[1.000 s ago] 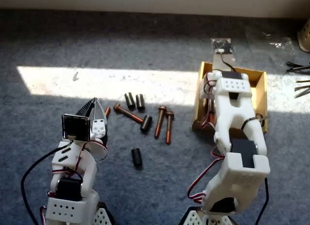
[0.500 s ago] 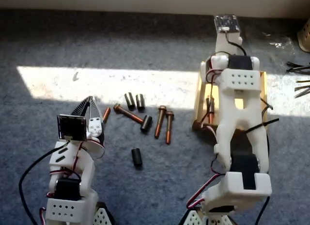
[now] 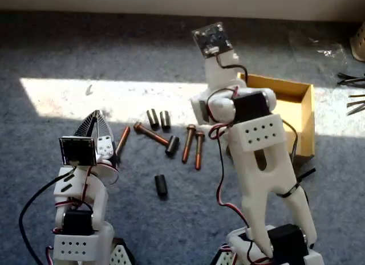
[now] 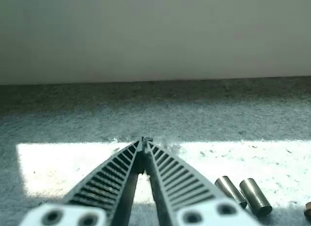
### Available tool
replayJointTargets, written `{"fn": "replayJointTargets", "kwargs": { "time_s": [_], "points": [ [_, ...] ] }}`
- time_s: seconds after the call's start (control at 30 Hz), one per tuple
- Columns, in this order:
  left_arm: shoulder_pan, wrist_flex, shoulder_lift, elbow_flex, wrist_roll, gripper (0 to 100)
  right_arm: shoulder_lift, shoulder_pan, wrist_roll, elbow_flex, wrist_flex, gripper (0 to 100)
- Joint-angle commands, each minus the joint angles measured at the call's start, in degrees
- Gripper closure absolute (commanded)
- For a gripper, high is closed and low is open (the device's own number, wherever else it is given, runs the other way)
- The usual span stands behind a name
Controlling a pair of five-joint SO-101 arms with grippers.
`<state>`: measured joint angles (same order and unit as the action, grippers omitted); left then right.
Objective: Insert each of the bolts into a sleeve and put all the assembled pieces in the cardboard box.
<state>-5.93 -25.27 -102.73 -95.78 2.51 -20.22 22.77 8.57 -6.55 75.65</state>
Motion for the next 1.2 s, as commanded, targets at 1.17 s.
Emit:
{"fn": "replayJointTargets", "kwargs": {
  "time_s": [1.17],
  "points": [
    [-6.99, 1.32, -0.66, 0.66, 0.7, 98, -17.45, 25.63, -17.76, -37.05, -9.8, 82.1]
  ]
}}
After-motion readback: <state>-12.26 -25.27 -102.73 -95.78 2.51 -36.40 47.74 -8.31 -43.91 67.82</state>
